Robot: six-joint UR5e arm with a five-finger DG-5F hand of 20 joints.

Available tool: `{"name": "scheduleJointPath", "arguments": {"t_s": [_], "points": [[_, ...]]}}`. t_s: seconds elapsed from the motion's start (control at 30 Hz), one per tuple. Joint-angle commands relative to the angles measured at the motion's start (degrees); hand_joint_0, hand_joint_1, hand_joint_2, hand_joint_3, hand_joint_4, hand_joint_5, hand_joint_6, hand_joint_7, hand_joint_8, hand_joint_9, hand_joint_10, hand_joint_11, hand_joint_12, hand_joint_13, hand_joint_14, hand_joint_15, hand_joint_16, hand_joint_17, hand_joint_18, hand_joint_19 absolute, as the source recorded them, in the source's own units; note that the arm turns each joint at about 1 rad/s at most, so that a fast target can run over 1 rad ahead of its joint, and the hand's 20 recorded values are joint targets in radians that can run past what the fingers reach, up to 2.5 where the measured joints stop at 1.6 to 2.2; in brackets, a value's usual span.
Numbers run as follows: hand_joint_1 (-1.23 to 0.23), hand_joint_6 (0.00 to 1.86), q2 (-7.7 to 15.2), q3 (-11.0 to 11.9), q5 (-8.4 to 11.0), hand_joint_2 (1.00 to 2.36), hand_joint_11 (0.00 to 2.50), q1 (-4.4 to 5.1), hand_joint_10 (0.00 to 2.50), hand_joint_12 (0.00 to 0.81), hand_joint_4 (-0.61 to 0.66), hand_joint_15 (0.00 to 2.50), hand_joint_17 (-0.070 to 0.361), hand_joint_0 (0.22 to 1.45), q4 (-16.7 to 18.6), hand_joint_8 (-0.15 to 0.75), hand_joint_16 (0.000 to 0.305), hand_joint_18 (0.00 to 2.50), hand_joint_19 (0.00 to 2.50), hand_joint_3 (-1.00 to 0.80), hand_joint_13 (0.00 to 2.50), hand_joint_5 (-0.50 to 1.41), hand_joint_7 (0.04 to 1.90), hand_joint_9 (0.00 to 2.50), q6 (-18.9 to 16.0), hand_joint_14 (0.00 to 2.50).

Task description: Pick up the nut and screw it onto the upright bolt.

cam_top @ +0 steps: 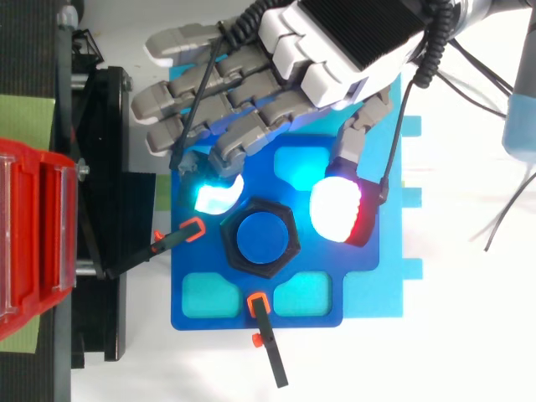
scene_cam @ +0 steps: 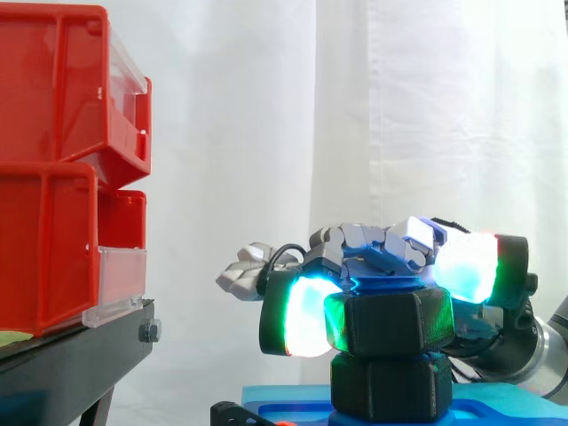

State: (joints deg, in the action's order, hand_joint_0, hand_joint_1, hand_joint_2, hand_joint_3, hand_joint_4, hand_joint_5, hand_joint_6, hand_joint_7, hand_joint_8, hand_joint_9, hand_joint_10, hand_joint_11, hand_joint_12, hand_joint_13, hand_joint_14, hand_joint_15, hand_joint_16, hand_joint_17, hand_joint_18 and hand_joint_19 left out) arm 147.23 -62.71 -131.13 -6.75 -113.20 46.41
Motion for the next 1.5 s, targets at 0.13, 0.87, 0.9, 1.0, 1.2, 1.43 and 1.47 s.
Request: {"name": "scheduleJointPath", "arguments": {"t_s": [0.13,0.87,0.9,1.0,1.2,1.43,1.47], "points": [[-0.09,0.50,-0.01,0.22,-0.09,1.00,0.00,-0.11,0.00,0.365,0.19,0.00,0.107,0.35,0.35,0.243,0.048,0.00,0.00,-0.50,0.06,-0.22,0.76,0.23,0.00,0.00],[-0.40,0.50,-0.01,1.45,0.17,1.00,0.00,1.12,0.00,0.394,0.16,0.00,0.126,0.31,-0.44,0.242,0.056,0.00,0.00,-0.50,0.00,-0.27,0.73,0.03,-1.06,0.00],[-0.38,0.50,-0.01,1.45,0.17,1.00,0.00,1.12,0.00,0.394,0.17,0.00,0.125,0.31,-0.44,0.243,0.056,0.00,0.00,-0.50,0.00,-0.27,0.74,0.04,-1.14,0.00],[-0.35,0.50,-0.01,1.45,0.26,1.00,0.00,1.30,0.00,0.393,0.19,0.00,0.126,0.31,-0.70,0.248,0.056,0.00,0.00,-0.50,0.00,-0.26,0.78,0.05,-1.06,0.00],[-0.29,0.50,-0.01,1.36,0.17,1.00,0.00,1.47,0.00,0.390,0.22,0.00,0.122,0.32,-1.41,0.259,0.054,0.00,0.00,-0.50,0.00,-0.24,0.87,0.11,-1.67,0.00],[-0.27,0.50,-0.01,1.18,0.00,1.00,0.00,1.47,0.00,0.388,0.27,0.00,0.119,0.32,-1.49,0.276,0.053,0.00,0.00,-0.50,0.00,-0.21,1.01,0.17,-1.93,0.00],[-0.27,0.50,-0.01,1.18,-0.09,1.00,0.00,1.30,0.00,0.387,0.27,0.00,0.118,0.32,-1.49,0.276,0.053,0.00,0.00,-0.50,0.00,-0.21,1.02,0.17,-2.02,0.00]]}}
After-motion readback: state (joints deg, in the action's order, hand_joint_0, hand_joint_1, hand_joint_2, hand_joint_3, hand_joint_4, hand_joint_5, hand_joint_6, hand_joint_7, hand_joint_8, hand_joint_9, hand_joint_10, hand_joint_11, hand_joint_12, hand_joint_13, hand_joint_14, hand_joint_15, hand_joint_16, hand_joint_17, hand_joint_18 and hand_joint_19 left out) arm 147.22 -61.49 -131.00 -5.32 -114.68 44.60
